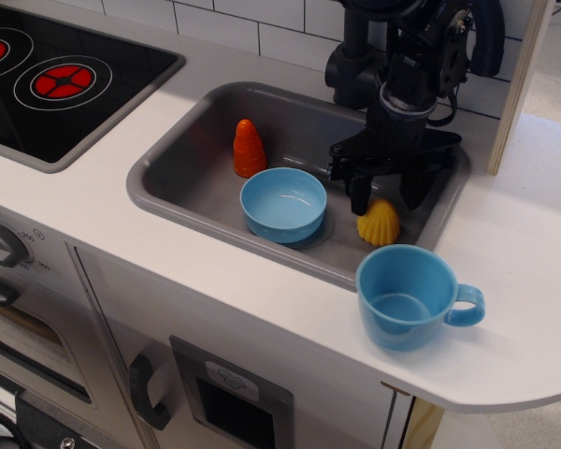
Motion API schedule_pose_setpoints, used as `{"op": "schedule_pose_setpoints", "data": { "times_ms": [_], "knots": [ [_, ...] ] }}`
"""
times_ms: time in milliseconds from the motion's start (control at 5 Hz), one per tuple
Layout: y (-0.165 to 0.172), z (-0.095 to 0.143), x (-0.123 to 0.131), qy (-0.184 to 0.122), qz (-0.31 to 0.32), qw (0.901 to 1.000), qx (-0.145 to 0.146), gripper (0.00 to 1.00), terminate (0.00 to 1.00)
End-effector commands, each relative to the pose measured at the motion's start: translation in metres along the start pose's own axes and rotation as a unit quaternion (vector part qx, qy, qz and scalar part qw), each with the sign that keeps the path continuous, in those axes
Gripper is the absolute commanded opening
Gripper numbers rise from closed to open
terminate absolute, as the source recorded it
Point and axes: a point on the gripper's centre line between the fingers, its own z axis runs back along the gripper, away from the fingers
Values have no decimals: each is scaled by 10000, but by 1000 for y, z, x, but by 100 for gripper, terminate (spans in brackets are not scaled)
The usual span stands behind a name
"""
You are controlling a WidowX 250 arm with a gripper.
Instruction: Take corn out of bowl sink
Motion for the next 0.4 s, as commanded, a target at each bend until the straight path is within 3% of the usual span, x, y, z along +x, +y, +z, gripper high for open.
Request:
{"op": "schedule_pose_setpoints", "data": {
  "times_ms": [0, 200],
  "knots": [
    [-2, 59, 24, -416, 41, 9967, -697, 100, 0],
    [2, 73, 30, -534, -84, 9959, -729, 100, 0]
  ]
}}
